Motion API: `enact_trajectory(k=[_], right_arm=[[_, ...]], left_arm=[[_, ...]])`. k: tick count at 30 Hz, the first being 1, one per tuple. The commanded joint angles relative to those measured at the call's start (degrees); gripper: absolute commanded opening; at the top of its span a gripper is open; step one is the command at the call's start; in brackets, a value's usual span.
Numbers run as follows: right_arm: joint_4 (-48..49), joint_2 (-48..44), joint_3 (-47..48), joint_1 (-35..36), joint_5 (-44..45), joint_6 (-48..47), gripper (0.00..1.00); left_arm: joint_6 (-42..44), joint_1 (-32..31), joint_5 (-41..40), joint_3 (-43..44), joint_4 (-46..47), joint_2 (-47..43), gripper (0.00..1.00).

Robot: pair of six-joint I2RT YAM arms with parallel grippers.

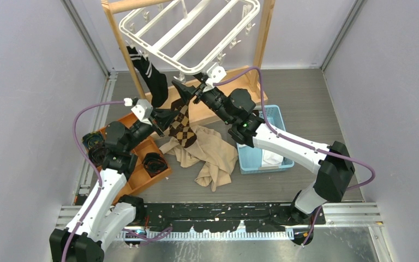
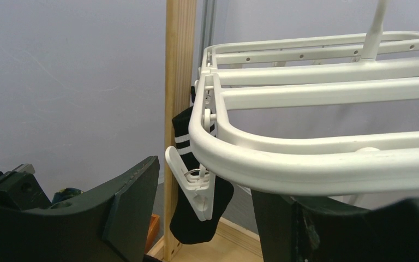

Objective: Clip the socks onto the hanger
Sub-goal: Open the clamp at the hanger.

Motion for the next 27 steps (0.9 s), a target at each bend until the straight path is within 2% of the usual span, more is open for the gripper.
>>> enact_trajectory(k=[1, 10, 16, 27], right_arm=[[5.2, 0.8, 0.7, 0.3, 1.5, 0.5, 0.67], [8.6, 2.6, 1.0, 0.4, 1.7, 0.8, 0.67], [9.5, 3.1, 1.5, 0.4, 2.0, 1.2, 0.62], [10.6, 3.6, 1.9, 0.4, 2.3, 2.0, 0.61]], left_arm=[[1.4, -0.2, 0.0, 0.0, 0.8, -1.3, 0.00], [2.1, -0.2, -0.3, -0.2, 0.0, -1.9, 0.00], [2.2, -0.2, -0.2, -0.1, -0.1, -1.9, 0.00], [2.3, -0.2, -0.1, 0.1, -0.3, -1.5, 0.00]])
